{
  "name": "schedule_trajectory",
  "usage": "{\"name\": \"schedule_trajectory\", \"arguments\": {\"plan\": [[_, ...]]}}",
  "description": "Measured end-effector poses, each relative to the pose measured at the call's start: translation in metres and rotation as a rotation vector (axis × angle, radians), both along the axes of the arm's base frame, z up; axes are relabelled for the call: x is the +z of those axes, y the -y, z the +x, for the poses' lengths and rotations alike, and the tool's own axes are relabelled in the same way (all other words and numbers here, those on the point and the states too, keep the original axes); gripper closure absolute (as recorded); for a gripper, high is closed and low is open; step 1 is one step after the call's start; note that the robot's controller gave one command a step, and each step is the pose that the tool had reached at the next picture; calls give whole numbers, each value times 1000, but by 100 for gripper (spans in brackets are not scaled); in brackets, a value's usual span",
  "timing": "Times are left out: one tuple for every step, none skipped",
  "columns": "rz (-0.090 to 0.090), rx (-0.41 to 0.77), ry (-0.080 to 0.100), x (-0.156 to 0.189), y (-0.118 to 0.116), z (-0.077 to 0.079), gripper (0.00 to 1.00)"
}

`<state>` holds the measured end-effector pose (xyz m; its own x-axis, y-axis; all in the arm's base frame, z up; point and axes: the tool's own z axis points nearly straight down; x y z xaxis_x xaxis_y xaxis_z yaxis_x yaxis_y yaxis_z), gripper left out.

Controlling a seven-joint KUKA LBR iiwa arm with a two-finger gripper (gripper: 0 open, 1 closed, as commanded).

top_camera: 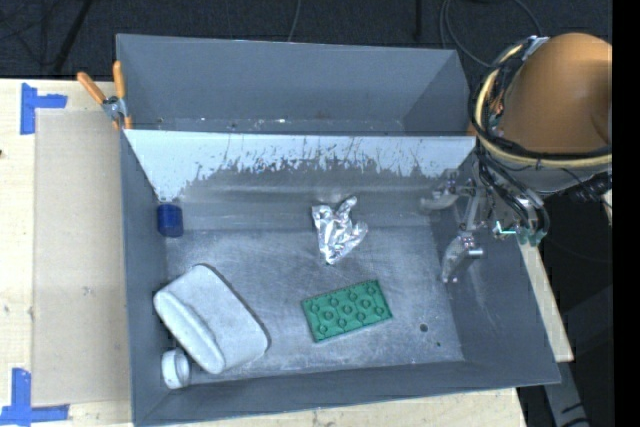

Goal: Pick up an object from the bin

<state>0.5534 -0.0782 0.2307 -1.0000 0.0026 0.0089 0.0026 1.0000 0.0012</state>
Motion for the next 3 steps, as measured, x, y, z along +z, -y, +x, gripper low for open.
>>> {"name": "schedule_trajectory", "arguments": {"plan": [[-2,123,7,-150,-70,40,0],[0,123,8,-148,-71,40,100],[-1,124,8,-148,-71,40,100]]}}
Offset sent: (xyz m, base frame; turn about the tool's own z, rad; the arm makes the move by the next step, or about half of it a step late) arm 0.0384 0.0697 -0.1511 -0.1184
